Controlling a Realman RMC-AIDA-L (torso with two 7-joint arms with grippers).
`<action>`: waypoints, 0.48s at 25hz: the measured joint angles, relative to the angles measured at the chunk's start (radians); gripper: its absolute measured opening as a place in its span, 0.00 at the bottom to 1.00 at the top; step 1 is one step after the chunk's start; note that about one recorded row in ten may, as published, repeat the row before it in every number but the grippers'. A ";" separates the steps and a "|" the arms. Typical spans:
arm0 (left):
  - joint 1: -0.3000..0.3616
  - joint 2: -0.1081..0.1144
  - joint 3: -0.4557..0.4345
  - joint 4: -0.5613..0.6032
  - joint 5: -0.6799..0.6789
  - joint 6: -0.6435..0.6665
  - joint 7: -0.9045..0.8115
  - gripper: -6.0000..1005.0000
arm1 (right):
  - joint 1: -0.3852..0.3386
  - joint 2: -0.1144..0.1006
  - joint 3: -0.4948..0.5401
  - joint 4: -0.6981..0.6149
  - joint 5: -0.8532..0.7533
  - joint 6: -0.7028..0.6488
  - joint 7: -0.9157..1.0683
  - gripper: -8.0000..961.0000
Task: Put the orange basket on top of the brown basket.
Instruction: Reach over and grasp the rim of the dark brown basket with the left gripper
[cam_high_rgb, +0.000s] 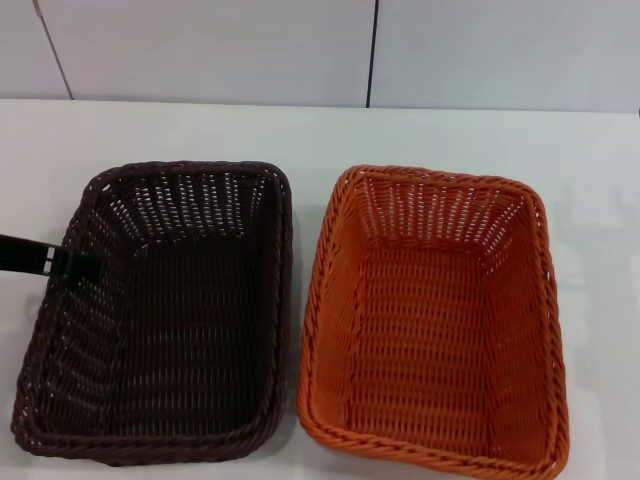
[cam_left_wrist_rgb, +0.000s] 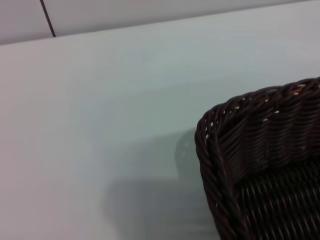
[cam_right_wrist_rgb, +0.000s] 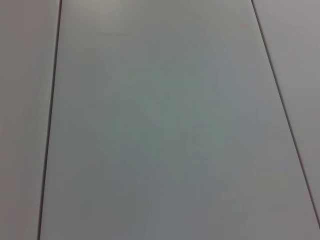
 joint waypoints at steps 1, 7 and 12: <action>-0.002 0.000 0.000 0.004 0.000 0.000 0.000 0.80 | 0.001 0.000 0.000 0.000 0.000 0.000 0.000 0.63; -0.013 0.000 0.000 0.031 0.001 -0.003 -0.002 0.80 | 0.007 -0.001 0.000 -0.001 0.000 0.002 0.000 0.63; -0.022 -0.001 0.000 0.056 0.001 -0.004 -0.003 0.80 | 0.011 -0.001 0.000 -0.002 0.000 0.003 0.000 0.63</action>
